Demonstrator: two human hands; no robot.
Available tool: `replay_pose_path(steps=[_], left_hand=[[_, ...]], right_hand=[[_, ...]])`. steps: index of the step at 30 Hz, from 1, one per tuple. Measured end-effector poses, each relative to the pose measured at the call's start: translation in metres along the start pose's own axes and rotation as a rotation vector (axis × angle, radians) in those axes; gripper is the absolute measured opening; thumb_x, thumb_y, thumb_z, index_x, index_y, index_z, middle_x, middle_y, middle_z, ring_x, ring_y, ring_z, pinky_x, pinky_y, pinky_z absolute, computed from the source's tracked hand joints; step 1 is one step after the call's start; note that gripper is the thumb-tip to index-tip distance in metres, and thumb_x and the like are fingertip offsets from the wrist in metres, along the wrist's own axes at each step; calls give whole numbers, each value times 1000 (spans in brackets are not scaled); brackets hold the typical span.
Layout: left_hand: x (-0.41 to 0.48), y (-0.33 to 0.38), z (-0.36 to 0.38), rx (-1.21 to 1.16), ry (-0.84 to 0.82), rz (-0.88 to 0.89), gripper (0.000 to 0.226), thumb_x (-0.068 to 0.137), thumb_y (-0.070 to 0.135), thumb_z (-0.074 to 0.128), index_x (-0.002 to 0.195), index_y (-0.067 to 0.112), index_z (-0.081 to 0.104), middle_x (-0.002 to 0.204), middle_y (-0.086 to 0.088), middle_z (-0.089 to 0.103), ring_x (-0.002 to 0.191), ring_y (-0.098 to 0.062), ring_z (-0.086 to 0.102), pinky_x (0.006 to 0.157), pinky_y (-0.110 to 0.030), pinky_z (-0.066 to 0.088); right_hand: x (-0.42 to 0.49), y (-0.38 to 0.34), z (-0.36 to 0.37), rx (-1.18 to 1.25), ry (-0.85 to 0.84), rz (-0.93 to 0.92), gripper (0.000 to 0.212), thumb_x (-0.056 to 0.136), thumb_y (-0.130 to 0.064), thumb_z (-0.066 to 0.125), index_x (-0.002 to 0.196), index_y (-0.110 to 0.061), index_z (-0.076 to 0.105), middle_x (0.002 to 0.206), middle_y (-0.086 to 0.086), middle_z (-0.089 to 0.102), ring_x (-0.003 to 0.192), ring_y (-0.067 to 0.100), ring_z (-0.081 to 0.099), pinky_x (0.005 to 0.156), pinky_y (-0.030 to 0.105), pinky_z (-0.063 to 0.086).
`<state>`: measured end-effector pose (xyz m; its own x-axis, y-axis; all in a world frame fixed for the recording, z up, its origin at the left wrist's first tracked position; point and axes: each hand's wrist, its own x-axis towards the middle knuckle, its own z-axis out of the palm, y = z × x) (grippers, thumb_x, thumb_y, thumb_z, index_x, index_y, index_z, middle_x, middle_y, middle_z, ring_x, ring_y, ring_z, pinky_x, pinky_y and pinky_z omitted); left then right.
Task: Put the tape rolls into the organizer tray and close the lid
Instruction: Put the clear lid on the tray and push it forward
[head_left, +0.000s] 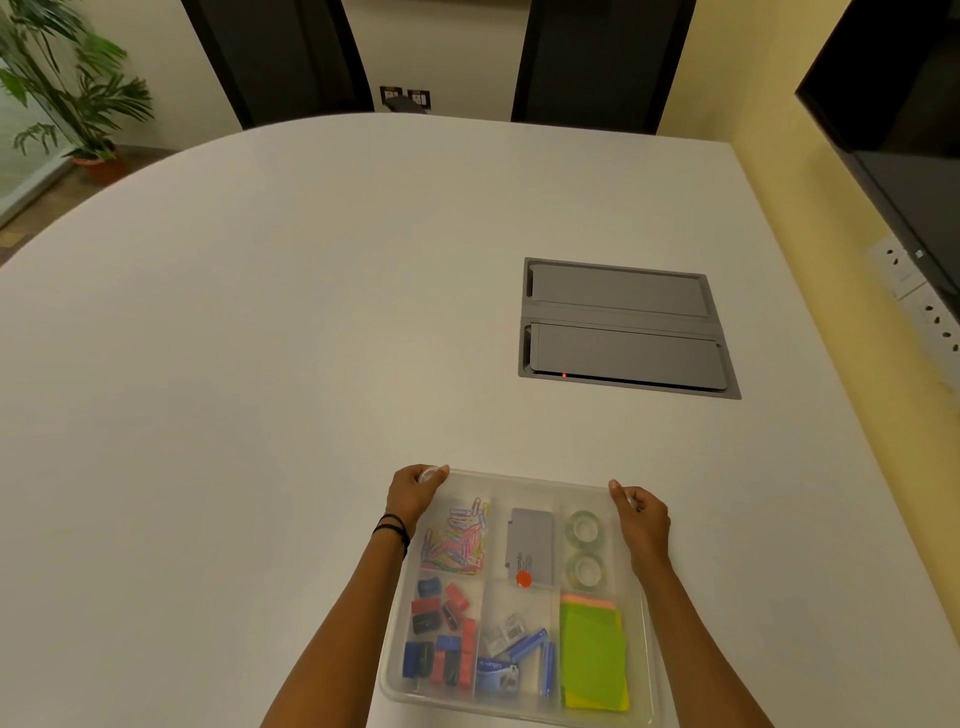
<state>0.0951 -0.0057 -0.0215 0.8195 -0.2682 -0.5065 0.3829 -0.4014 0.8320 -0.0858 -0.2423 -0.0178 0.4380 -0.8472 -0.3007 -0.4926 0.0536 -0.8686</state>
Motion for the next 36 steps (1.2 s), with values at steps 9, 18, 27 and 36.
replay_pose_path(steps=[9, 18, 27, 36], left_hand=[[-2, -5, 0, -12, 38, 40, 22, 83, 22, 67, 64, 18, 58, 65, 3, 56, 65, -13, 48, 59, -21, 39], [-12, -8, -2, 148, 173, 128, 13, 87, 26, 61, 92, 14, 61, 87, -5, 61, 79, -22, 56, 68, -28, 42], [-48, -24, 0, 482, 271, 313, 26, 98, 31, 37, 112, 17, 53, 94, 3, 60, 76, -18, 58, 69, -29, 46], [-68, -56, -11, 528, 289, 358, 28, 98, 33, 35, 110, 17, 55, 79, 5, 61, 63, -17, 59, 58, -26, 50]], right_hand=[[-17, -2, -8, -40, 29, -42, 18, 89, -18, 55, 74, -9, 55, 70, 7, 53, 67, 18, 46, 58, 27, 38], [-57, 34, -20, -393, 69, -159, 30, 96, -24, 38, 109, -4, 56, 96, 19, 69, 88, 36, 64, 74, 41, 51], [-69, 27, -17, -448, 137, -177, 29, 97, -17, 36, 105, 3, 56, 94, 27, 68, 86, 41, 64, 71, 41, 50], [-59, 16, -11, -432, 123, -166, 30, 97, -17, 34, 106, 2, 56, 96, 27, 67, 88, 41, 63, 74, 42, 49]])
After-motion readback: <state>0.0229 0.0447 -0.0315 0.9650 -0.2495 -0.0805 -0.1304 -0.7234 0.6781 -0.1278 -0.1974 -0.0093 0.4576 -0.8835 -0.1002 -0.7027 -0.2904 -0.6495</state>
